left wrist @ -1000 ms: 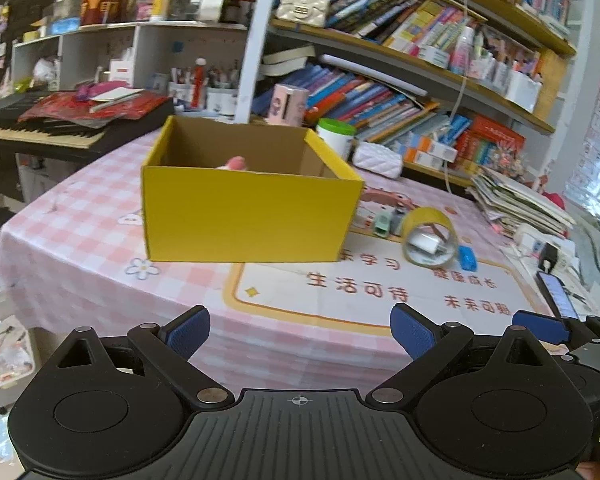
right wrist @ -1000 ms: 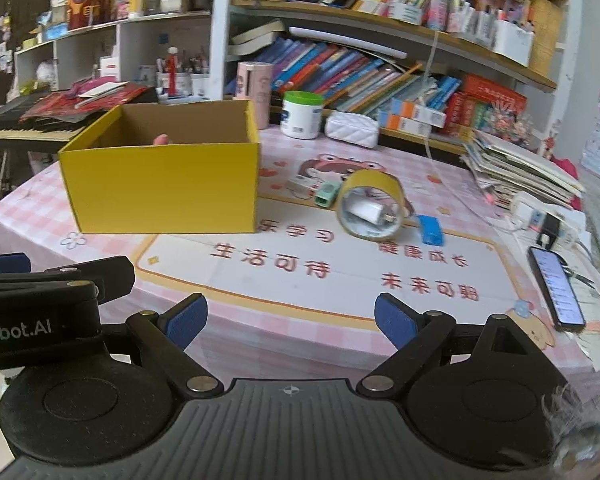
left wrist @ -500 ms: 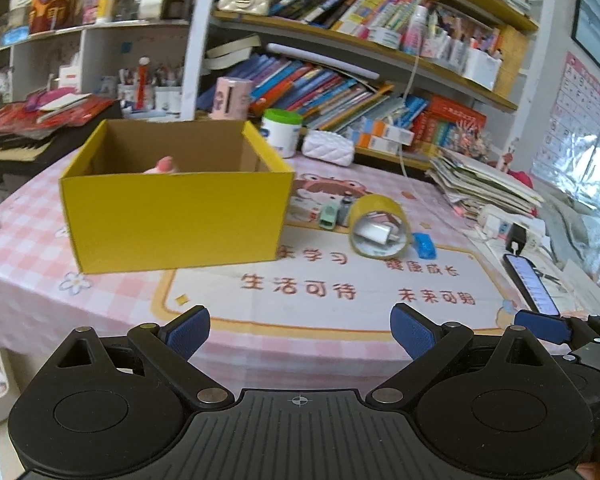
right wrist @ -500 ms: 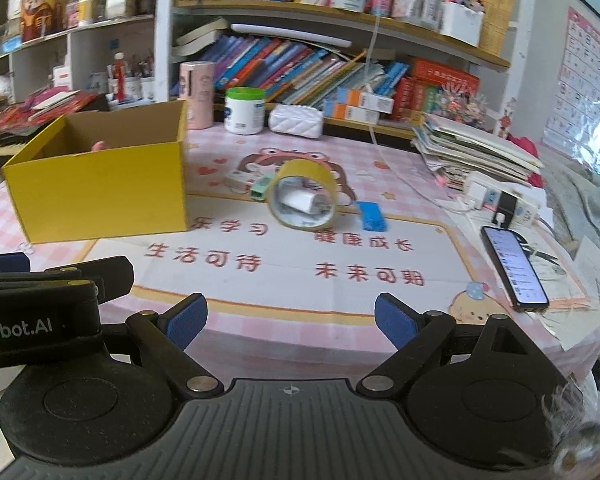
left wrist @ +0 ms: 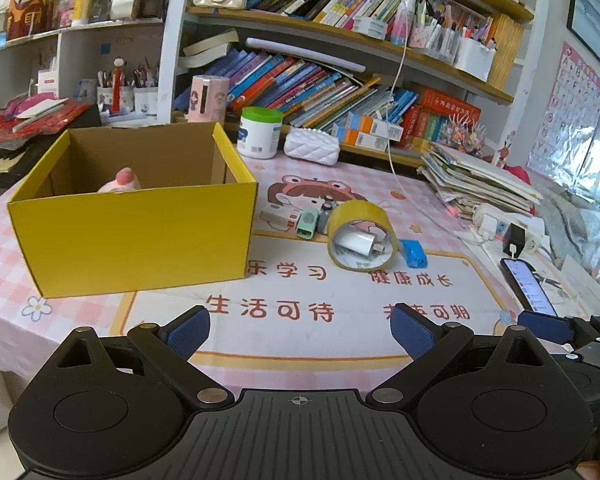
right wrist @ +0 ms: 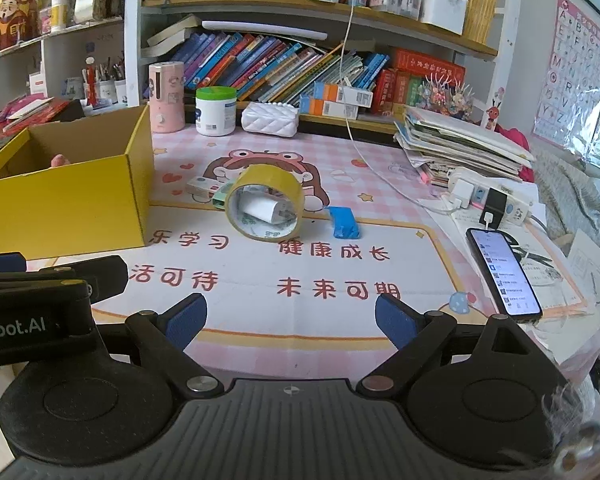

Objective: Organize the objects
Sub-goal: 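Move the right tool toward the yellow tape roll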

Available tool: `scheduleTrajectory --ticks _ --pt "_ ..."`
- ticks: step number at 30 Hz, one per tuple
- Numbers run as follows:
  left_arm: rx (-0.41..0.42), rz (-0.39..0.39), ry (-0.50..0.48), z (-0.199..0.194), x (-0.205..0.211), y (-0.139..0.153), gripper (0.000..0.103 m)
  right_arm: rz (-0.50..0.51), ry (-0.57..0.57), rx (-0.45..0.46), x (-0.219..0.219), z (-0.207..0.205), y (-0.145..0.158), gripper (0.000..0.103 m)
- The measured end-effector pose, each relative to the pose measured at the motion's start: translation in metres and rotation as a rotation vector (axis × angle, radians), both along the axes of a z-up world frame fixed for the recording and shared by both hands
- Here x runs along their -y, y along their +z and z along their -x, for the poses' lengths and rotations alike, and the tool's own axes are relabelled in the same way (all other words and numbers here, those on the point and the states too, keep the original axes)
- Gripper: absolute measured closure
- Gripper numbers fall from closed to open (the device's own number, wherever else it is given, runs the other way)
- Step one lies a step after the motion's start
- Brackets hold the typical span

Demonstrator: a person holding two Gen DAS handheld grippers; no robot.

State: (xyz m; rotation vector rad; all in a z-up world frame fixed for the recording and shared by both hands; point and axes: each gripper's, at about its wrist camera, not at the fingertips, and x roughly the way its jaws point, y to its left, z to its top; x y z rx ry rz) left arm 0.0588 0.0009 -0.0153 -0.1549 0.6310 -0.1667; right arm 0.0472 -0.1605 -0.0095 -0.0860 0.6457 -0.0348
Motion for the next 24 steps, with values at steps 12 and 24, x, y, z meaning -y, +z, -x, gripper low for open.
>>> scheduleTrajectory --ticks 12,24 --pt "-0.032 -0.001 0.025 -0.037 0.018 -0.005 0.005 -0.008 0.015 -0.036 0.02 -0.043 -0.006 0.012" --pt "-0.048 0.008 0.085 -0.079 0.039 -0.01 0.005 -0.01 0.07 -0.057 0.045 -0.098 -0.011 0.012"
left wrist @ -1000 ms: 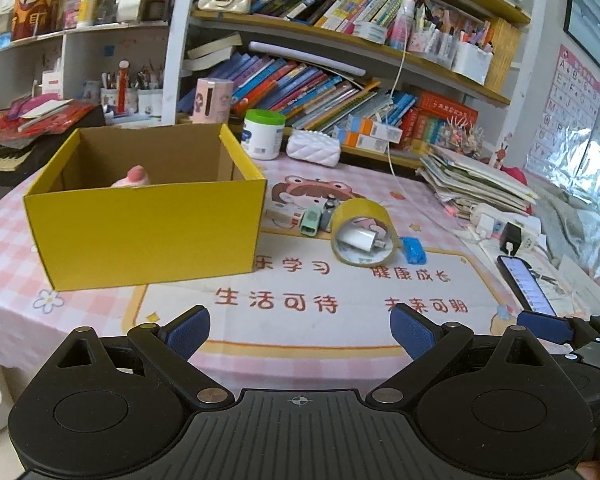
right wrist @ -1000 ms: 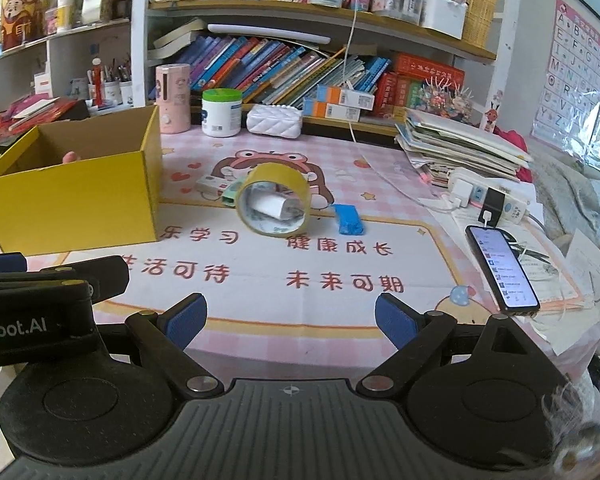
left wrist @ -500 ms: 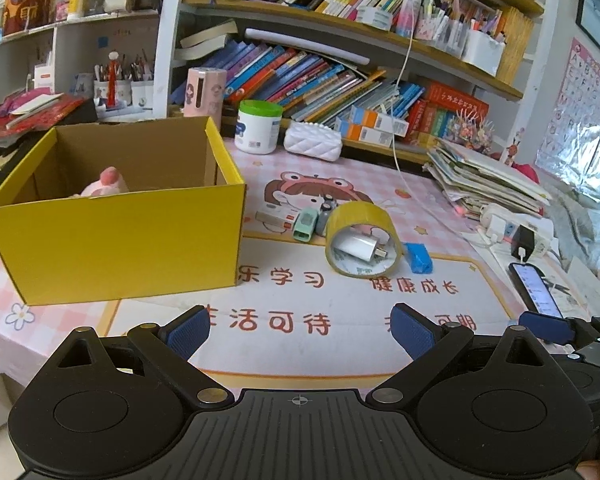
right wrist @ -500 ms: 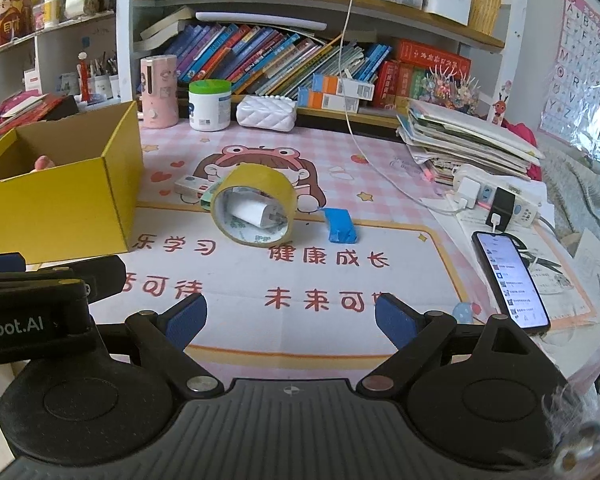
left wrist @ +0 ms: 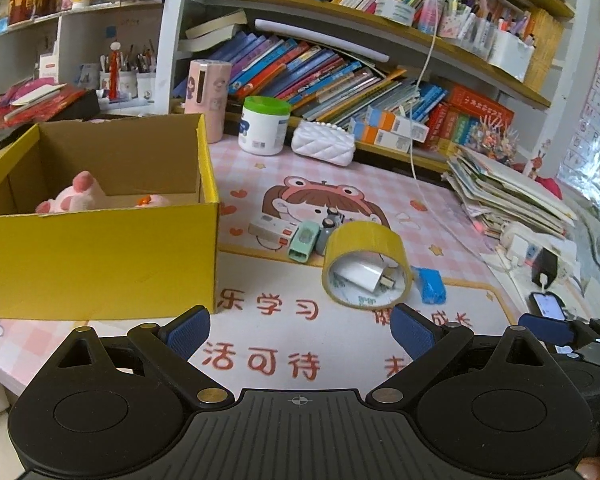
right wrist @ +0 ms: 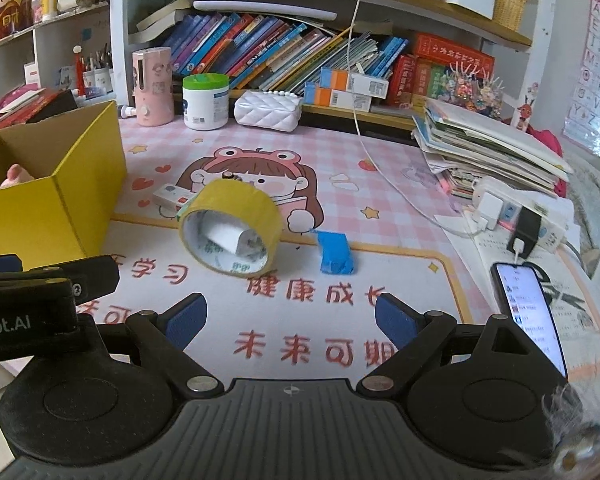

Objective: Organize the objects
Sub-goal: 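Move the right tool toward the yellow tape roll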

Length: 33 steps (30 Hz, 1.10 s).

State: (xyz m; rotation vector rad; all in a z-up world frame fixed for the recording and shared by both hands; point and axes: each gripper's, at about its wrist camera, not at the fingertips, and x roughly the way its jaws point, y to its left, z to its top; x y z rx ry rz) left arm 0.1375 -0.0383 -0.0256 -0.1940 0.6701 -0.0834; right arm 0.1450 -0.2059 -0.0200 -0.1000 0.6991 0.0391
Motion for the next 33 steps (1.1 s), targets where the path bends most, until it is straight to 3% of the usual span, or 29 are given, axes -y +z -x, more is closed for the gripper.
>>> scheduleTrajectory --ticks 19,28,33 --pt "-0.02 -0.032 0.151 -0.041 0.016 -0.003 0.005 -0.039 0.138 -0.037 0.024 -0.072 -0.014 0.013" --pt "-0.056 -0.058 0.217 -0.048 0.012 -0.007 0.005 -0.07 0.202 -0.089 0.019 -0.098 -0.028 0.015" --pt "-0.061 -0.074 0.238 -0.048 0.012 -0.007 0.005 -0.054 0.25 -0.065 0.01 -0.108 -0.032 0.019"
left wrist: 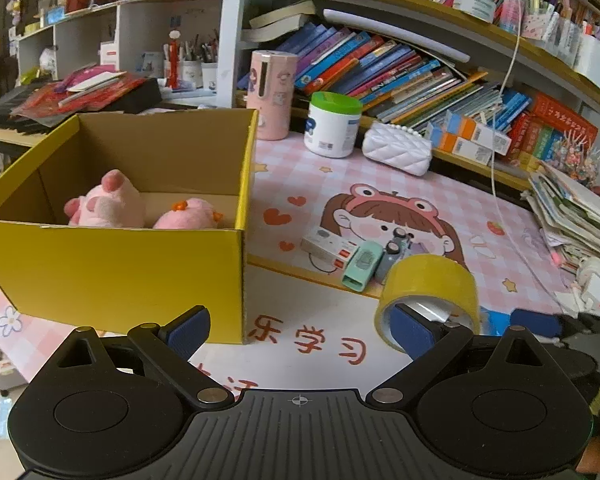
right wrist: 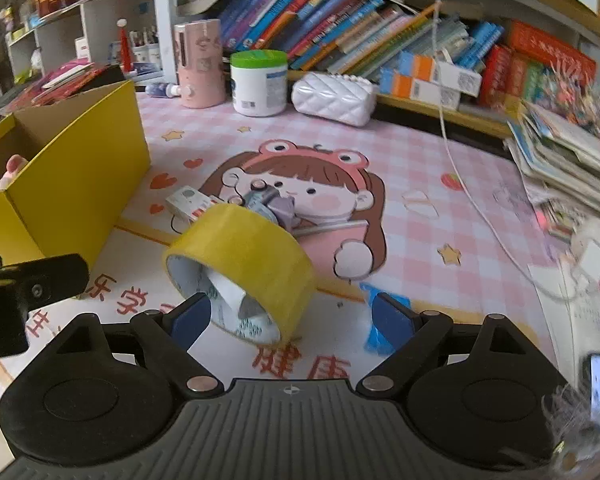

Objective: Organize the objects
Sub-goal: 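Move the right tool toward the yellow tape roll, then close the right tool on the rim of the yellow tape roll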

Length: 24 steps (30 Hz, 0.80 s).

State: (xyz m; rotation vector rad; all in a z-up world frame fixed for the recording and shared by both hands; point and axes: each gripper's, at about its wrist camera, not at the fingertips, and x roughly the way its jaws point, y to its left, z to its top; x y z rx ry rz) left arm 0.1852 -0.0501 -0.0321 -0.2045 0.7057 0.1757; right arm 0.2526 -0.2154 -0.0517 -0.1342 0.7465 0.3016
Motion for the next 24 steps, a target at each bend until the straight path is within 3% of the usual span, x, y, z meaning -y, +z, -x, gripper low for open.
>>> scheduleTrajectory --ticks 5,8,13,19,24 --pt "-0.01 -0.006 0.027 0.002 -0.004 -0.001 0.005 -0.008 -0.001 0.022 0.0 -0.012 -0.003 0.036" --pt "-0.007 -0.01 0.034 0.004 -0.004 0.0 0.006 -0.039 0.023 0.029 -0.001 -0.014 -0.002 0.058" --pt "0.003 -0.012 0.04 0.009 -0.003 0.002 0.006 -0.082 0.006 0.054 0.005 -0.015 0.006 0.081" --pt "0.007 -0.006 0.024 0.012 0.002 0.002 0.006 -0.162 -0.074 0.056 0.028 -0.011 0.015 0.092" --pt "0.016 0.008 -0.004 0.011 0.01 0.002 0.006 -0.243 -0.131 0.079 0.052 -0.002 0.028 0.094"
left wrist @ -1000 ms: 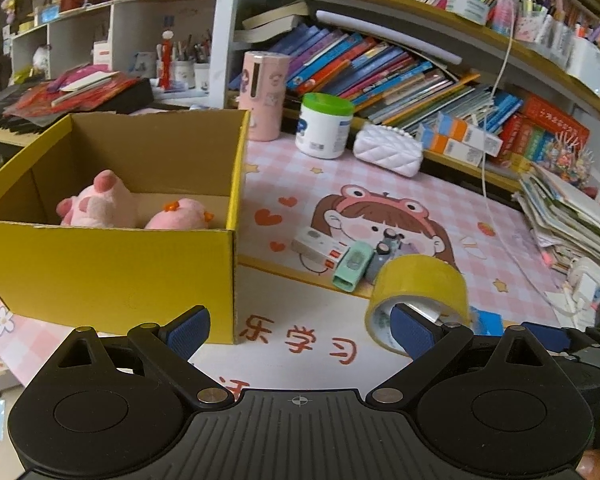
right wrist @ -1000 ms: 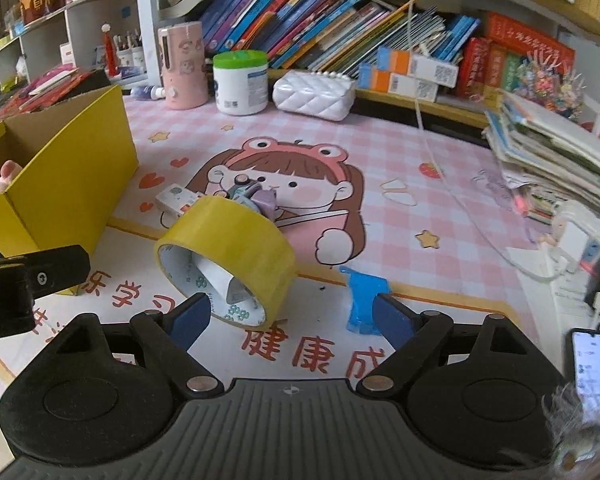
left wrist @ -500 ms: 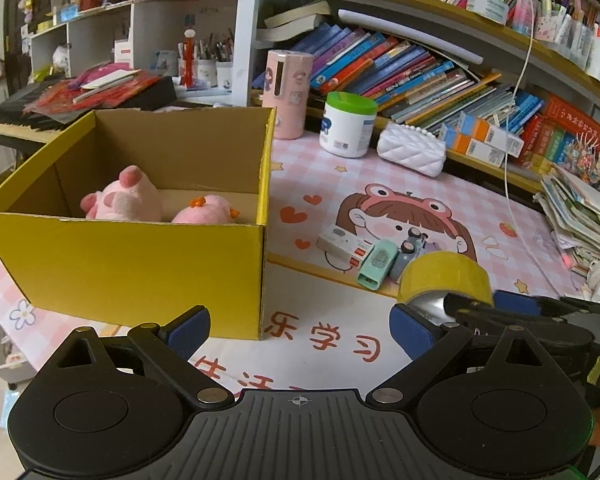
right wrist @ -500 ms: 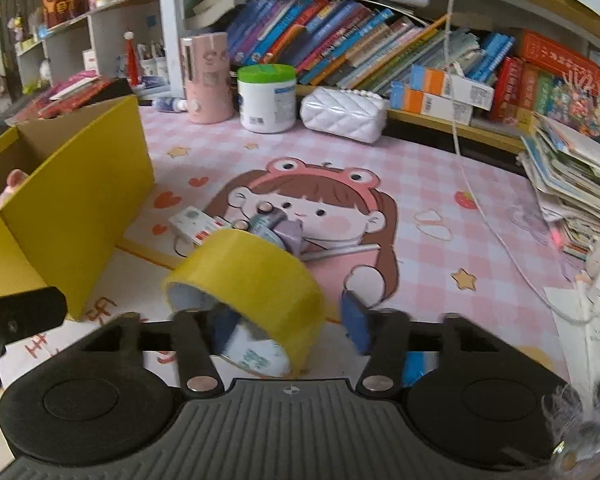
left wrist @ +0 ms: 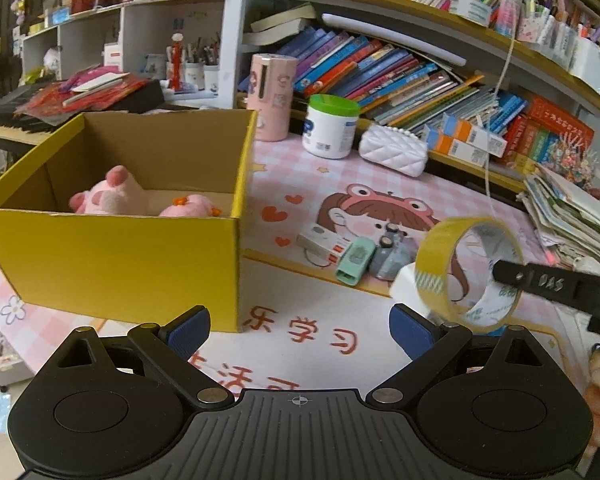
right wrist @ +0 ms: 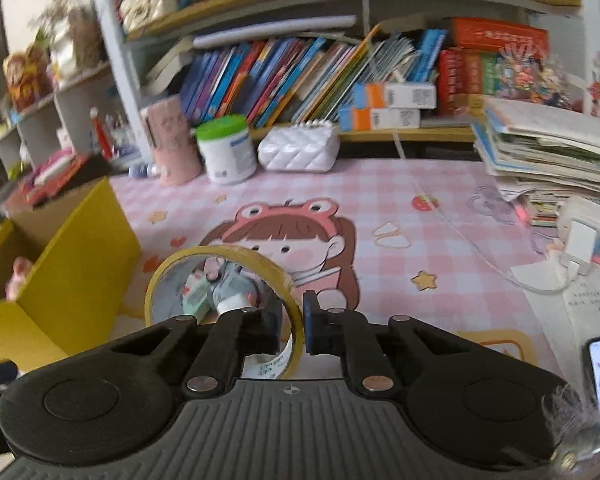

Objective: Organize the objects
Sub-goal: 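Close the right tool on the rim of the yellow tape roll, then grasp the white charger plug with the left tool while the right tool holds the tape roll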

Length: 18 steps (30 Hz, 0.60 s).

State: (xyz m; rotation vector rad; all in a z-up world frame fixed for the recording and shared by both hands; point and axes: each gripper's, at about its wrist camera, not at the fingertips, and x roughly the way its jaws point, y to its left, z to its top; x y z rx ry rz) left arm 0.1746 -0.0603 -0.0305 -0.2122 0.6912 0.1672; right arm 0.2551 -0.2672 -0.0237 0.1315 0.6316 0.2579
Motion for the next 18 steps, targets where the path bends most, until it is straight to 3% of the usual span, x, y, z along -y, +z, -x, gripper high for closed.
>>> scheduleTrajectory --ticks 7,18 --pt "0.001 0.019 -0.062 -0.008 0.016 -0.002 0.006 -0.064 -0.119 0.02 0.037 0.011 0.014 0.094" --pt "-0.037 0.039 -0.212 -0.028 0.06 -0.015 0.006 -0.058 -0.314 0.012 0.095 0.028 0.011 0.094"
